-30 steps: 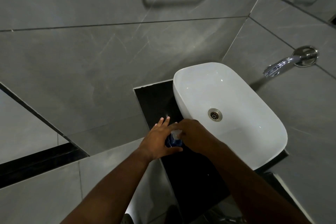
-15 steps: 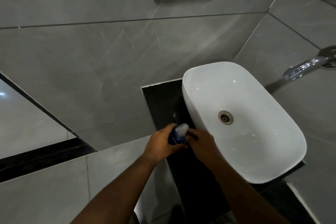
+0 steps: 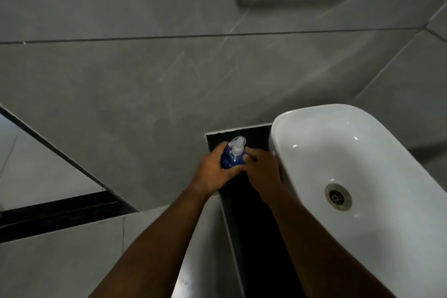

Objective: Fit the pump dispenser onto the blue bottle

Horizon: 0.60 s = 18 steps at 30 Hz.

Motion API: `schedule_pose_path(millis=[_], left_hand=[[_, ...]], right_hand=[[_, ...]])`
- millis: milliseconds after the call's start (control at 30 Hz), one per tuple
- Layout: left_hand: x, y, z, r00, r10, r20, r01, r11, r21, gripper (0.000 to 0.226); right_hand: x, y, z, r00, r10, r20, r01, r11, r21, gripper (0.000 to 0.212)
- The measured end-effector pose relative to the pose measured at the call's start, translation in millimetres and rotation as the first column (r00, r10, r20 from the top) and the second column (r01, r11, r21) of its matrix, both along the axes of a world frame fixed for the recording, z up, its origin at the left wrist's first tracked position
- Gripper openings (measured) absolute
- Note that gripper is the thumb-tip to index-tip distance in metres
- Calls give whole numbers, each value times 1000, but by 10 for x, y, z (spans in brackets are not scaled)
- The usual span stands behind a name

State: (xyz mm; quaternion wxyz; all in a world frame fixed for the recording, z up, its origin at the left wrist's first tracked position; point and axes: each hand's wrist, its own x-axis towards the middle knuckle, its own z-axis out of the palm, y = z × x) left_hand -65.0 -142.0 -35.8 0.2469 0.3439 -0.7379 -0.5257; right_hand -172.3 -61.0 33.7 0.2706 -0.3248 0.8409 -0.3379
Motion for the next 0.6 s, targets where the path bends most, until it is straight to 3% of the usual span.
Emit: schedule_pose_path(millis=[333, 533, 600], left_hand=[[-199, -706, -127, 998, 41, -57, -40, 999, 31, 63], [-198, -820, 88, 985, 21, 171, -15, 999, -37, 67], [-141, -804, 202, 959, 44, 279, -21, 996, -84, 73]], right_hand=[[-166, -688, -44, 990, 49, -131, -56, 997, -47, 24], [-172, -790, 77, 988, 58, -146, -63, 997, -33, 23], [-175, -780, 287, 987, -12, -158, -23, 976, -218, 24]])
